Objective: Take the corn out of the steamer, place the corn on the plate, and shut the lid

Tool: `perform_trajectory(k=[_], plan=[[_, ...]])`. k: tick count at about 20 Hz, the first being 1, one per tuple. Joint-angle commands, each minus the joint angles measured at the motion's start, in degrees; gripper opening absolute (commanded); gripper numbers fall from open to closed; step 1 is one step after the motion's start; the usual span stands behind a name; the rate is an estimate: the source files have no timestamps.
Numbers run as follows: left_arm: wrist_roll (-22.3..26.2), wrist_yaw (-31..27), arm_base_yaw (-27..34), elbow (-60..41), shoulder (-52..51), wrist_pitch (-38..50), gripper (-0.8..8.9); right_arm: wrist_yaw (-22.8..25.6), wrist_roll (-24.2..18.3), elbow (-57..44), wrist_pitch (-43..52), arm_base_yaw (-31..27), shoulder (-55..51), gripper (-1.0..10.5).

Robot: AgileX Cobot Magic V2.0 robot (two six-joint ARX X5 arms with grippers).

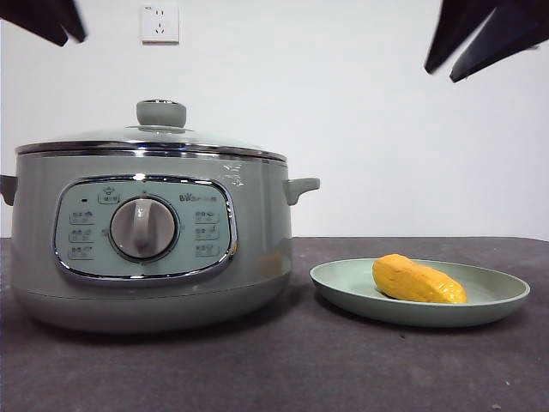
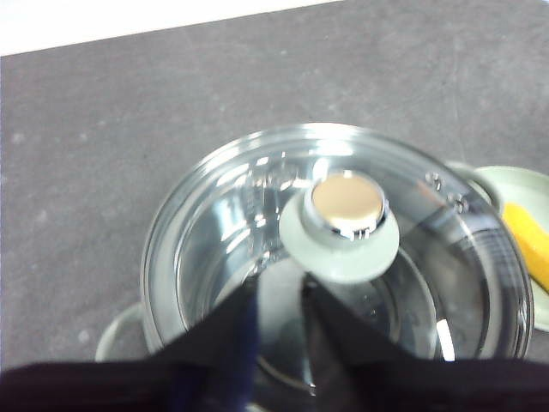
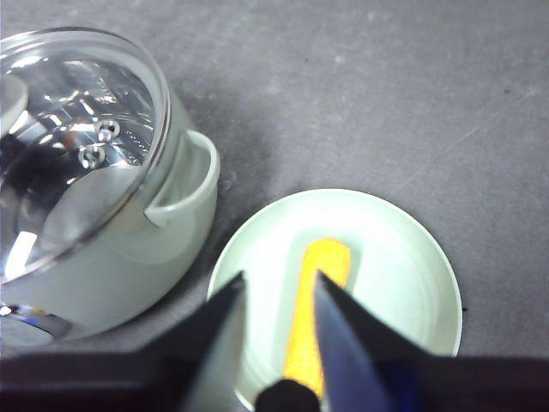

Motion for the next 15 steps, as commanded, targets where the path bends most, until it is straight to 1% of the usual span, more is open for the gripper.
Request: perform_trajectory(k=[1, 4, 6, 8, 11, 15], plan=[[0.6, -0.5, -1.6, -4.9, -4.0, 2.3, -0.08, 4.5, 1.4, -8.7, 5.3, 1.9, -4.9, -0.2], [0.5, -3.0, -4.2, -14.1, -12.1, 6.0, -0.08, 8.6, 3.9, -20.2, 13.7, 4.6, -13.2, -0.2], [0.6, -3.3, -5.6, -19.5, -18.1, 7.8, -0.08, 8.8, 6.2, -25.4, 17.1, 5.0, -17.4, -0.2], [0.6, -3.3, -6.3, -22.7, -23.0, 8.0, -0.08, 9.2, 7.3, -26.8, 16.5, 4.9, -18.5, -0.2], [0.6, -3.0, -6.2, -23.0, -24.6, 5.1, -0.03, 13.3, 7.3, -26.8, 16.5, 4.9, -18.5, 0.0], [0.6, -3.0, -6.2, -23.0, -24.3, 2.1, -0.03, 13.1, 7.3, -26.8, 16.5, 4.9, -18.5, 0.0]])
